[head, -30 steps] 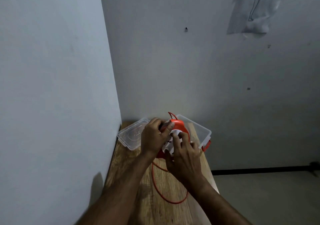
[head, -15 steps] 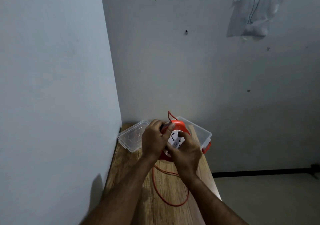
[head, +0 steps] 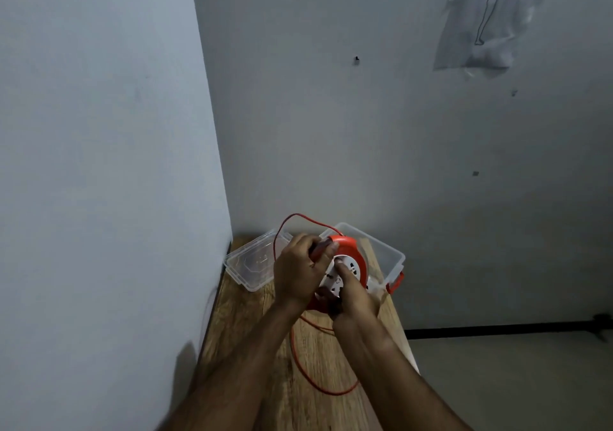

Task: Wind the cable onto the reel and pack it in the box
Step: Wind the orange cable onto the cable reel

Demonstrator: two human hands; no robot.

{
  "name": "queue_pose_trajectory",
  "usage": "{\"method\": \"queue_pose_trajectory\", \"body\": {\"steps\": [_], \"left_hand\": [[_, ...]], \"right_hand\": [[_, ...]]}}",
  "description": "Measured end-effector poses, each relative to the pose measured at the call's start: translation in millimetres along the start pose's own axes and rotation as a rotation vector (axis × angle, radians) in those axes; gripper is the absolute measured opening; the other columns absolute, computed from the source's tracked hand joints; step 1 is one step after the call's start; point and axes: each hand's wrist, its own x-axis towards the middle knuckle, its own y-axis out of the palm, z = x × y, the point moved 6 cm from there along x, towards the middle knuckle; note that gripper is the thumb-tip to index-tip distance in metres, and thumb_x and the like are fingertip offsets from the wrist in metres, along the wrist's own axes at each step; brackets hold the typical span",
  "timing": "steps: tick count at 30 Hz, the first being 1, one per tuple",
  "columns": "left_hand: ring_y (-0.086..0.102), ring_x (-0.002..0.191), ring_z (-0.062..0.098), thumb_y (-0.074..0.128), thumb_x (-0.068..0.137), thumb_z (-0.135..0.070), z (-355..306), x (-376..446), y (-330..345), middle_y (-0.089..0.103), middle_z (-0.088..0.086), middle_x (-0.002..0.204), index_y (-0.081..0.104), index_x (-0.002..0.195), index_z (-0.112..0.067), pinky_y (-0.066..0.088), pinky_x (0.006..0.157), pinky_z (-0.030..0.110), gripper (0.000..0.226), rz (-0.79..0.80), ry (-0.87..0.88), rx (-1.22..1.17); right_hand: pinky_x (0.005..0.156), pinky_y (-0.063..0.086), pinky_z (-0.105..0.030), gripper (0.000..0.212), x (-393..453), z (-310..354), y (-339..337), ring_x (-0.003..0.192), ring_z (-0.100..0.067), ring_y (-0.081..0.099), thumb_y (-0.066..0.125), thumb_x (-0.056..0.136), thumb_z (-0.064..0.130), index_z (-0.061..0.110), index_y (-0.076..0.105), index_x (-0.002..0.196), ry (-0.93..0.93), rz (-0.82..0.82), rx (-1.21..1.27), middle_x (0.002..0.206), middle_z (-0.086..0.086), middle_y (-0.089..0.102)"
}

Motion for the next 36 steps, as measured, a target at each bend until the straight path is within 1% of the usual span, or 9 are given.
{"method": "queue_pose_trajectory", "body": {"steps": [4,8,10,12,19,22,30,33,36], "left_hand": [[0.059,0.075,0.002,0.062,0.092,-0.057,1.2,-0.1,0.3,0.07,-0.007,0.085,0.072,0.093,-0.016,0.039,0.065,0.003,0.042,-0.013,-0.017,-0.079],[0.061,0.077,0.003,0.06,0.093,-0.058,3.6,5.7,-1.8,0.069,-0.008,0.086,0.071,0.093,-0.017,0.047,0.065,0.013,0.042,-0.03,-0.042,-0.086],[0.061,0.077,0.003,0.063,0.093,-0.054,4.0,8.6,-2.4,0.068,-0.008,0.086,0.07,0.092,-0.018,0.046,0.065,0.013,0.036,-0.025,-0.036,-0.078],[0.062,0.079,0.003,0.064,0.094,-0.052,5.2,8.8,-1.9,0.069,-0.008,0.087,0.07,0.093,-0.02,0.048,0.067,0.014,0.033,-0.022,-0.036,-0.088],[0.061,0.08,0.0,0.066,0.094,-0.048,7.3,9.2,1.2,0.067,-0.01,0.086,0.07,0.093,-0.021,0.047,0.067,0.013,0.027,0.031,-0.011,-0.112],[0.062,0.082,0.0,0.064,0.093,-0.055,8.0,6.5,3.4,0.069,-0.011,0.09,0.071,0.096,-0.021,0.049,0.069,0.013,0.034,0.039,0.008,-0.082],[0.06,0.079,0.0,0.065,0.092,-0.055,7.6,7.7,1.4,0.068,-0.012,0.088,0.07,0.095,-0.023,0.051,0.066,0.018,0.032,-0.005,-0.012,-0.055],[0.062,0.08,0.0,0.064,0.092,-0.055,9.5,6.6,-0.6,0.069,-0.01,0.09,0.07,0.097,-0.022,0.052,0.067,0.017,0.034,-0.024,-0.04,-0.076],[0.065,0.082,0.002,0.061,0.092,-0.058,8.7,5.3,-3.1,0.072,-0.01,0.091,0.072,0.097,-0.022,0.055,0.07,0.018,0.039,-0.063,-0.06,-0.128]], "right_hand": [[0.072,0.065,-0.045,0.036,-24.2,22.3,-15.9,0.074,-0.022,0.074,0.085,0.076,0.043,0.015,0.063,0.084,-0.4,0.017,-0.354,0.081,-0.003,0.071],[0.062,0.061,-0.034,0.02,-41.5,43.2,-16.0,0.071,-0.009,0.067,0.079,0.087,0.029,0.017,0.063,0.087,-1.26,0.157,-0.85,0.08,0.004,0.067],[0.075,0.061,-0.038,0.009,-53.1,39.4,-7.6,0.088,-0.02,0.068,0.064,0.094,0.018,0.011,0.07,0.096,-1.703,0.29,-1.122,0.096,-0.007,0.07],[0.091,0.057,-0.048,0.03,-52.3,30.7,-2.1,0.11,-0.031,0.064,0.046,0.095,0.019,0.013,0.073,0.108,-1.918,0.372,-1.352,0.115,-0.014,0.068],[0.112,0.032,-0.055,0.032,-32.3,33.5,0.2,0.139,-0.031,0.04,0.067,0.089,0.033,0.036,0.067,0.12,-2.003,0.579,-1.655,0.145,-0.009,0.044],[0.106,0.038,-0.057,0.041,-31.8,37.3,4.7,0.132,-0.031,0.044,0.083,0.077,0.038,0.035,0.07,0.115,-1.97,0.538,-1.689,0.141,-0.009,0.046],[0.082,0.045,-0.046,0.038,-29.0,36.8,10.5,0.096,-0.029,0.063,0.075,0.082,0.046,0.029,0.07,0.116,-1.934,0.32,-1.47,0.106,-0.012,0.063],[0.074,0.048,-0.042,0.052,-32.6,43.1,14.1,0.078,-0.024,0.062,0.061,0.08,0.06,0.026,0.073,0.117,-1.779,0.272,-1.364,0.089,-0.009,0.065],[0.08,0.06,-0.043,0.05,-35.0,47.0,11.4,0.076,-0.014,0.071,0.075,0.077,0.045,0.02,0.075,0.12,-1.482,0.262,-1.103,0.089,-0.005,0.077]]}}
